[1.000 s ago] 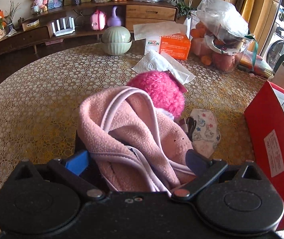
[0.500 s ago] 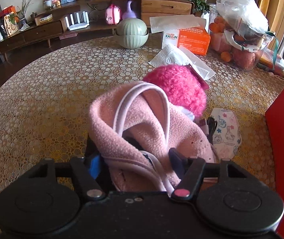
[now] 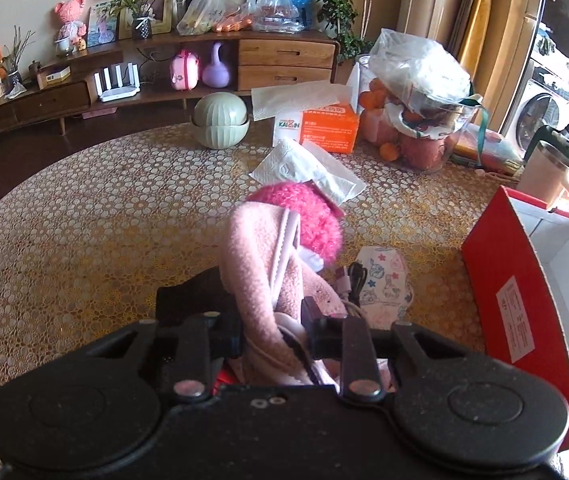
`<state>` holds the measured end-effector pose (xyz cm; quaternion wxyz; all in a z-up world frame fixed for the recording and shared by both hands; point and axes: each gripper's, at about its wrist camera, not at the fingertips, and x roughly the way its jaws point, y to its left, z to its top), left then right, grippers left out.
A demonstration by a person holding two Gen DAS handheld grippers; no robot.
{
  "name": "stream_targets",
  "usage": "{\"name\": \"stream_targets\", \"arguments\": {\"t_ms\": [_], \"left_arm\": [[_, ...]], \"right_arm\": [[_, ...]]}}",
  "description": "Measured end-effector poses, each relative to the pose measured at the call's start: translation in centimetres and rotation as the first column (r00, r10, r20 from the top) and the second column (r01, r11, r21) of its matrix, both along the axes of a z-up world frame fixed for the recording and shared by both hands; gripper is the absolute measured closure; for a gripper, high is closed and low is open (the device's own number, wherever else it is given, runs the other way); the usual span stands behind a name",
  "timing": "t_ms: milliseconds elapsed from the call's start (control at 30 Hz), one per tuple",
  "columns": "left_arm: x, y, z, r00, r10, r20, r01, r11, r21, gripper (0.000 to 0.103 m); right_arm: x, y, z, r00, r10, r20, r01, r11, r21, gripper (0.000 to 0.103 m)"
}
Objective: Organize objects
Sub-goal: 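Lift the pink fleece bag with the left tool and carry it over the shoebox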
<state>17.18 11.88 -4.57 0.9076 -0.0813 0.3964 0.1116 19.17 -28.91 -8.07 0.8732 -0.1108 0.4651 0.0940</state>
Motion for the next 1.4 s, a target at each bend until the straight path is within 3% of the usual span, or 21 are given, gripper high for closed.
{"name": "stream_targets", "arguments": {"t_ms": [267, 500, 700, 967, 1167, 1400], "left_arm": [[-1.3, -2.6, 3.6, 0.99, -0.113, 0.083, 0.115, 0.993, -0.016, 0.081], [-1.9, -5.5, 7.3, 0.961, -0.223, 0.163, 0.231, 0.972, -0.034, 0.081], [-1.4, -8.5, 10.9, 0.913, -0.335, 0.234, 0.351, 0.936, -0.031, 0.081], [-0.2, -14.1, 15.6, 0.82, -0.474, 0.321, 0.488, 0.872, 0.044, 0.081], [1.7, -18.6, 15.6, 0.771, -0.551, 0.32, 0.564, 0.824, 0.057, 0.081], [4.8, -22.2, 13.0, 0.759, -0.589, 0.277, 0.604, 0.796, 0.037, 0.081]], "right_arm": [[0.0, 0.1, 0.1, 1.0, -0.001, 0.0, 0.001, 1.0, 0.004, 0.097], [0.0, 0.2, 0.2, 1.0, 0.0, 0.004, 0.0, 1.0, 0.005, 0.097], [0.0, 0.1, 0.2, 1.0, 0.004, 0.003, -0.004, 1.0, 0.017, 0.097], [0.0, 0.2, 0.1, 1.0, 0.006, 0.007, -0.006, 1.0, 0.018, 0.097], [0.1, 0.1, 0.1, 1.0, 0.009, 0.007, -0.009, 1.0, 0.025, 0.097], [0.1, -0.1, 0.0, 1.0, 0.014, 0.005, -0.014, 0.999, 0.036, 0.097]]}}
